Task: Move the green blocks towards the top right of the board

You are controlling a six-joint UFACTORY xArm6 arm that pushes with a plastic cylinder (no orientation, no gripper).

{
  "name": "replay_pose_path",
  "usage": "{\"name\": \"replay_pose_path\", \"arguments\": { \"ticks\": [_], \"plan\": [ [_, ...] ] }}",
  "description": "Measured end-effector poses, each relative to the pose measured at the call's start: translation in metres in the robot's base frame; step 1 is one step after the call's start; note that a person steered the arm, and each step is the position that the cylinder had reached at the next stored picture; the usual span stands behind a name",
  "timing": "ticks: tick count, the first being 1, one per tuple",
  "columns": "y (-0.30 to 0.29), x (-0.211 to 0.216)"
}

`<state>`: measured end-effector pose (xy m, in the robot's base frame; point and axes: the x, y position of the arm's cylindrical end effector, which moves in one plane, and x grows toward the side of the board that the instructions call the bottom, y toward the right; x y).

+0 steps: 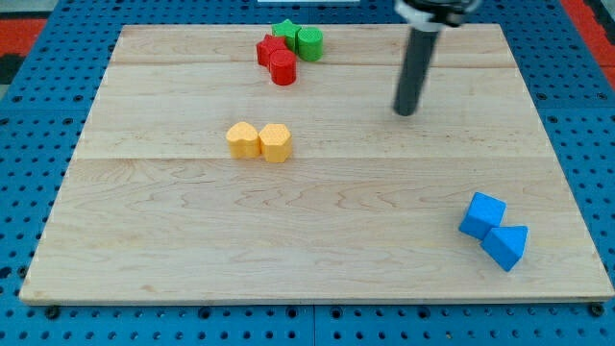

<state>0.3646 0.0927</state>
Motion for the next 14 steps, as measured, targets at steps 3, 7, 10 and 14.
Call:
{"name": "replay_pose_path", "arguments": {
  "ticks": [3,7,10,14],
  "plan": [
    [-0.22,-0.045],
    [-0.214,-0.156],
    [-0.106,-0.138],
    [0.038,-0.046]
  ]
}}
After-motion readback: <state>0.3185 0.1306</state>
